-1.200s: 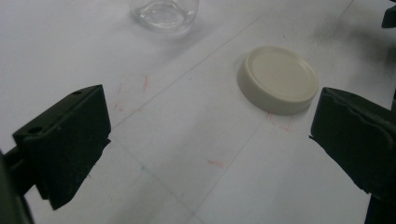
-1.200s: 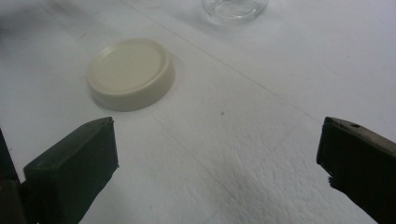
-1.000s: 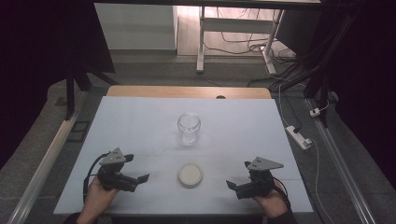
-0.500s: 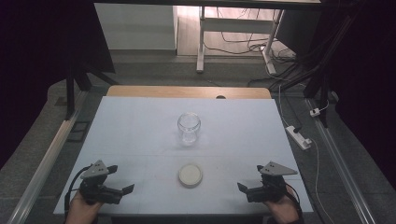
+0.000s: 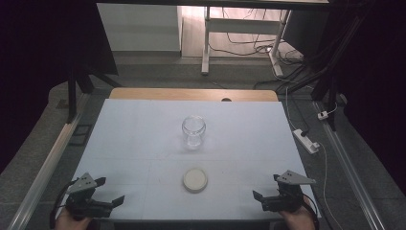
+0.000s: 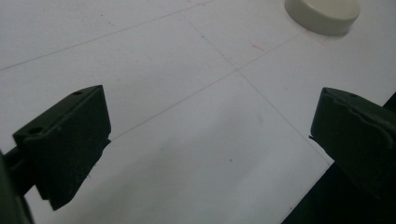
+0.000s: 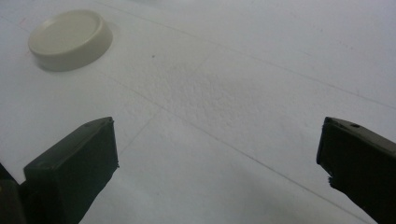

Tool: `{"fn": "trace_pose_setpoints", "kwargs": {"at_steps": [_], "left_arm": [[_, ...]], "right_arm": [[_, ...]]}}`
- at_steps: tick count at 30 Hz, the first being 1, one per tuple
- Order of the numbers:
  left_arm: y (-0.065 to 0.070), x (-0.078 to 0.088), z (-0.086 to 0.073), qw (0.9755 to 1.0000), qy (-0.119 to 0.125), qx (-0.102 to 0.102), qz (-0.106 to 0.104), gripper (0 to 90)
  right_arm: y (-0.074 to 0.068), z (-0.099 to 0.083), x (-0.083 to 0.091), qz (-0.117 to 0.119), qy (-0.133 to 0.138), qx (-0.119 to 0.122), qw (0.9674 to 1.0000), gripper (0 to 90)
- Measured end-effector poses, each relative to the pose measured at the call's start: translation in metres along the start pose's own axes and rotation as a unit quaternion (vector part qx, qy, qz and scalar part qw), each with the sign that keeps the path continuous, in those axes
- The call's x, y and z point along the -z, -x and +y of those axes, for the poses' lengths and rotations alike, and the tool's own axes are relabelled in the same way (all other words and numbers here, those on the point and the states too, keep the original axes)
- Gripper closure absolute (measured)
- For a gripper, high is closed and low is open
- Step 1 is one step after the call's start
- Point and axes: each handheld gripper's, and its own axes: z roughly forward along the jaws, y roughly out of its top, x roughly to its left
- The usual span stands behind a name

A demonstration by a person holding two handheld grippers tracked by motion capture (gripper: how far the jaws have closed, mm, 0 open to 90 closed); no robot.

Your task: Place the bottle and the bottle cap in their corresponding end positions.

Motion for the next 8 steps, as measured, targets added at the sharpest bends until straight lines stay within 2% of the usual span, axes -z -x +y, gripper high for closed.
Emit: {"fn": "trace_pose_setpoints", "kwargs": {"at_steps": [4,8], "left_arm": [[-0.0013,0.0046,-0.0039,1.0,0.0,0.004,0.008,0.0],[-0.0034,0.0059,-0.0049,0.9999,0.003,0.011,0.004,0.0]], "right_arm": [[0.0008,-0.0039,0.0018,-0.003,-0.012,-0.004,0.9999,0.0],[0.0011,-0.0063,0.0024,-0.006,-0.019,-0.007,0.9998,0.0]]}}
